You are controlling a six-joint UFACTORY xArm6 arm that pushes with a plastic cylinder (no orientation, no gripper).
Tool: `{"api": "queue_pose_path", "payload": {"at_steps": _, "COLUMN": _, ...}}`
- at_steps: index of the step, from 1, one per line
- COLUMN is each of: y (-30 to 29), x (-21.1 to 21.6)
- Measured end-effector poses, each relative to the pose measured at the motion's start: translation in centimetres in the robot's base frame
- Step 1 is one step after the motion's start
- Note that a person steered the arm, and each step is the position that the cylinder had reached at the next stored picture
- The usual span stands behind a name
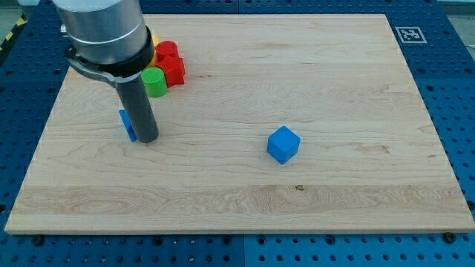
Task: Move the triangle diagonal below the green star
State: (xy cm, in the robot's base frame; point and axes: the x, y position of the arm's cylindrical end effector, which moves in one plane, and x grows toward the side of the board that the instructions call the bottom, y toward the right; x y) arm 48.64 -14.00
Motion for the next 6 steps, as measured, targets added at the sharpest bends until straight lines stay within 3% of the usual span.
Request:
{"api": "queue_pose_path", "payload": {"at_steps": 1, "y": 1.9, "x": 0.0}}
{"api": "queue_pose_path", "payload": {"at_steps": 3, "y": -1.1, "x": -2.2}}
{"api": "queue_pose_path", "payload": {"at_steps": 5, "y": -2.9, "x": 1.4}}
{"api": "queue_pose_path", "payload": {"at_steps": 6, "y": -4.2, "x": -1.4}}
